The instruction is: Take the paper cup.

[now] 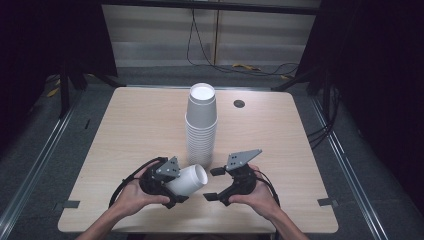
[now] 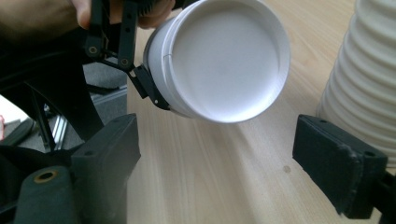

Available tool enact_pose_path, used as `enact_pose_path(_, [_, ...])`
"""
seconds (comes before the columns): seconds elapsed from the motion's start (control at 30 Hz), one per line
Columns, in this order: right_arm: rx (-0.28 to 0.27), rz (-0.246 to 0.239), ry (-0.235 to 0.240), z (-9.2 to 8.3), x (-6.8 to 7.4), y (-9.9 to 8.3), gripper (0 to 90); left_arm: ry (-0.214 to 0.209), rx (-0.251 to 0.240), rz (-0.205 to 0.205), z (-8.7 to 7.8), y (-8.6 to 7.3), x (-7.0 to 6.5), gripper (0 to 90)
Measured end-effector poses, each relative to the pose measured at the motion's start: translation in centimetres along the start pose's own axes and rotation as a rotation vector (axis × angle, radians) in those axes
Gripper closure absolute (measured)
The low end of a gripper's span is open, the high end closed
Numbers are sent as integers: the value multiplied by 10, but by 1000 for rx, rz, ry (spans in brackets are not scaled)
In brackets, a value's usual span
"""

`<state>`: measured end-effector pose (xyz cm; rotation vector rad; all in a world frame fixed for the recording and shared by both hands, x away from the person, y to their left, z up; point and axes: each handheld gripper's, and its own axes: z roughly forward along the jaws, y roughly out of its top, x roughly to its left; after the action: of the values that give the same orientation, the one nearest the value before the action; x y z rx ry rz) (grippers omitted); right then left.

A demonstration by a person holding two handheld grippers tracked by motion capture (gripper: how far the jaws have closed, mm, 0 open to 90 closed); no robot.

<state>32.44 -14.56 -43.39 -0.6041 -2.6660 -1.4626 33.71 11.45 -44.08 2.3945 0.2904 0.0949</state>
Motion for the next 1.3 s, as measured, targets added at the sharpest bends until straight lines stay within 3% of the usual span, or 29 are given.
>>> enact_pose_path(0.03, [19,-10,8,1,0,0,148,-11,20,21,1,0,-1,117])
enact_pose_path(0.2, [51,-23,5,-1,-1,3,148,-37,48,49,8,2,-5,117])
enact_pose_path(0.27, [66,-26,10,1,-2,4,148,-43,88,66,14,6,-8,117])
enact_pose_path(0.4, [112,-49,22,6,-2,7,147,-43,115,99,14,12,-10,117])
enact_pose_path(0.57, [175,-79,16,8,0,6,152,-32,130,110,15,12,-10,117])
enact_pose_path(0.67, [199,-97,33,10,1,5,223,-31,120,114,15,13,-12,118])
enact_pose_path(0.93, [261,-129,26,12,4,9,189,-32,161,142,19,18,-15,119])
enact_pose_path(1.03, [295,-153,32,14,5,10,198,-35,154,127,23,20,-18,119])
enact_pose_path(1.07, [309,-151,32,14,5,10,203,-40,173,144,22,21,-17,119])
enact_pose_path(1.1, [316,-151,33,14,6,10,203,-45,173,128,23,20,-19,118])
enact_pose_path(1.17, [332,-155,32,16,6,10,199,-41,197,164,25,21,-18,118])
enact_pose_path(1.2, [331,-160,33,17,6,10,193,-42,183,140,27,20,-20,119])
enact_pose_path(1.3, [343,-170,36,19,6,11,185,-36,194,131,28,20,-22,119])
